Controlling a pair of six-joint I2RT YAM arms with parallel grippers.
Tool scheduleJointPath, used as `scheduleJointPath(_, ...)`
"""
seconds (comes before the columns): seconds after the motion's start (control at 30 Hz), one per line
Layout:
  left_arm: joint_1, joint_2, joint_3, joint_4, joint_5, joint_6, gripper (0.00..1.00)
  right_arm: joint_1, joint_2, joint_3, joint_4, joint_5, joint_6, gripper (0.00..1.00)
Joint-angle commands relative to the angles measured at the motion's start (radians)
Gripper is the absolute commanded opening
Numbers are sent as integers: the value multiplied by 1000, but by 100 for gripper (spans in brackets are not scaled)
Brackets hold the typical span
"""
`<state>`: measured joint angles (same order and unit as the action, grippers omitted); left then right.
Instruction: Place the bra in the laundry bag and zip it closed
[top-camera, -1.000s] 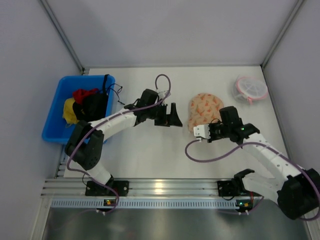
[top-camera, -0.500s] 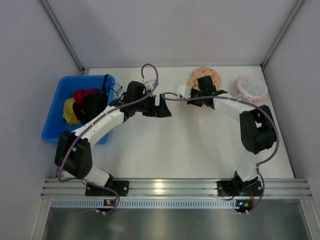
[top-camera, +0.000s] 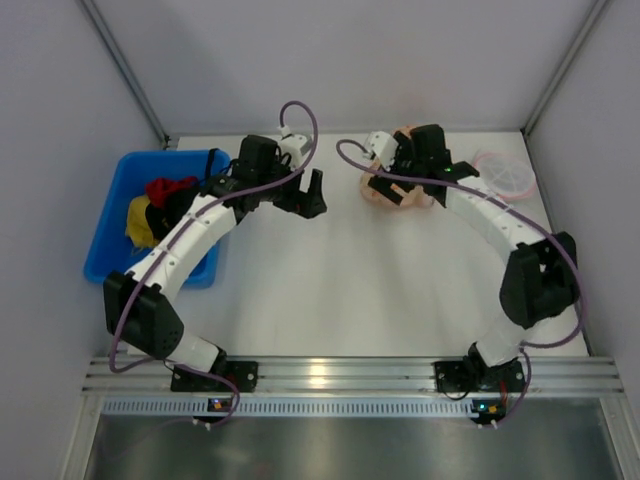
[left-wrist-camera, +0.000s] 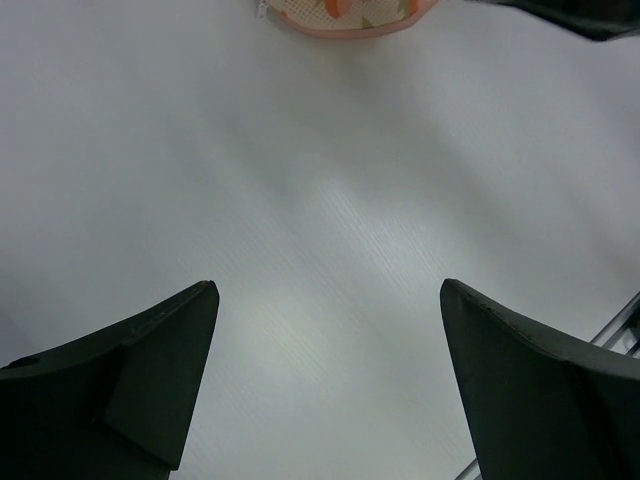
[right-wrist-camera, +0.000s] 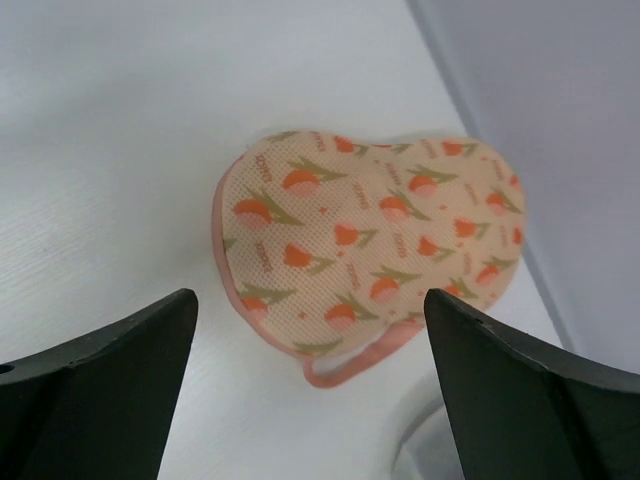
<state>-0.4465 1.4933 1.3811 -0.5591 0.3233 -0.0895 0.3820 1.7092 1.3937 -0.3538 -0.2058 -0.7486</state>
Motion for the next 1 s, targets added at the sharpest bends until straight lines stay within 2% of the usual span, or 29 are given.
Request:
scheduleJointPath(0.0,0,-38,39,-90,20,80,98,-15,-250,-8,-56,-20,126,97)
scheduleJointPath(0.13,15,-76,3,-111,78,80,98,-17,-374,-71,-184,-12,155,99)
scheduleJointPath(0.27,49,-136,-69,-119,40,111,98,-28,-494,-182,-307,52,235,99)
scheduleJointPath(0.5,175,-261,-224,-125,95,105,98,-58,-726,-412,-311,77,296,99)
scheduleJointPath(0.7,221,-312,-246,-127,103,114,98,-149,-766,-435,-313,-21,365,100)
scheduleJointPath(0.97,224,-321,-248,-125,76,94,98,-155,-780,-421,-335,-53,365,99)
